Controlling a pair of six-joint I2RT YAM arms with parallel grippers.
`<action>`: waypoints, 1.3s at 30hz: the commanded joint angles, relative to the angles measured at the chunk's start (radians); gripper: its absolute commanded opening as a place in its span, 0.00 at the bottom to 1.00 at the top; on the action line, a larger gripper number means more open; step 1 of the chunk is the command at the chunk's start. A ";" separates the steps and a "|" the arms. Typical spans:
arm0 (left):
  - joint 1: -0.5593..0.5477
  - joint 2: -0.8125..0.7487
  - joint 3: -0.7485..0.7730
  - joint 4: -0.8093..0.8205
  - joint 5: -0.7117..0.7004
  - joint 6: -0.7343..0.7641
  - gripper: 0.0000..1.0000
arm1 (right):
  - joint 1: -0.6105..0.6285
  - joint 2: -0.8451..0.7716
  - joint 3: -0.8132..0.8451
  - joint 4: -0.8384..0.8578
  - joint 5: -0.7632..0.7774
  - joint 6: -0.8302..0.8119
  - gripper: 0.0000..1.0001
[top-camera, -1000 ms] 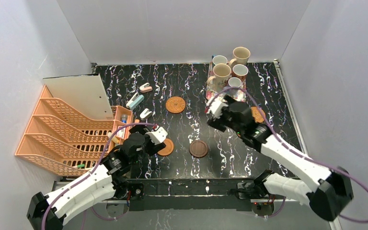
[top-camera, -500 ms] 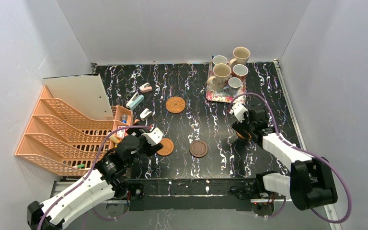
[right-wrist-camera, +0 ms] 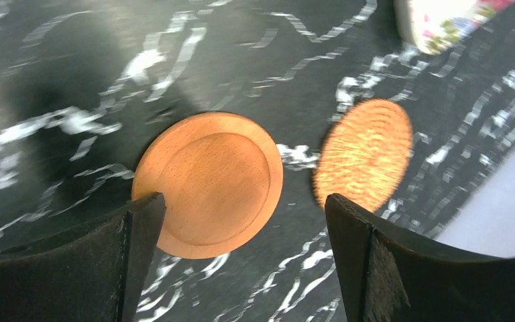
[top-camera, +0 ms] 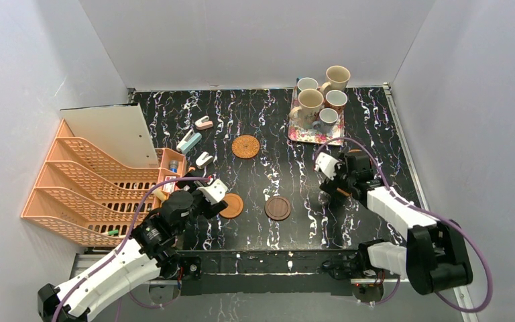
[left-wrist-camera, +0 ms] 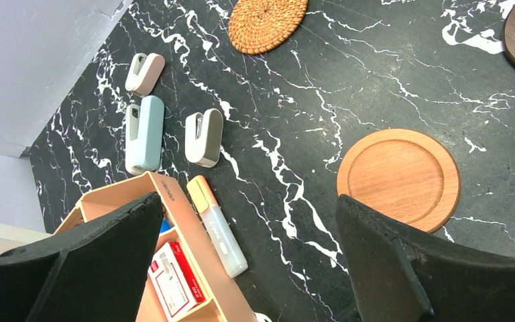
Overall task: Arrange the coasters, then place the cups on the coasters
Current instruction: Move the coaster to the center of the board.
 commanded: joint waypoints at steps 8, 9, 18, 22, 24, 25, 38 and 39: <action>0.002 -0.020 0.001 -0.013 0.002 -0.004 0.98 | 0.148 -0.130 -0.015 -0.399 -0.136 -0.056 0.98; 0.003 -0.022 0.001 -0.014 0.003 -0.005 0.98 | 0.172 -0.121 -0.020 -0.391 -0.124 -0.041 0.98; 0.002 -0.025 -0.003 -0.015 0.003 -0.003 0.98 | 0.316 -0.085 0.005 -0.391 -0.096 0.047 0.98; 0.003 -0.030 -0.005 -0.014 0.008 -0.003 0.98 | 0.337 -0.081 0.002 -0.434 -0.059 0.043 0.98; 0.002 -0.031 -0.005 -0.015 0.009 -0.002 0.98 | 0.342 -0.078 0.004 -0.460 -0.059 0.045 0.98; 0.003 -0.032 -0.006 -0.015 0.011 -0.002 0.98 | 0.343 -0.078 0.005 -0.470 -0.059 0.045 0.98; 0.002 -0.035 -0.003 -0.019 0.013 -0.002 0.98 | 0.400 -0.044 0.035 -0.571 -0.014 0.079 0.98; 0.002 -0.037 -0.004 -0.019 0.013 -0.001 0.98 | 0.400 -0.041 0.036 -0.573 -0.004 0.080 0.98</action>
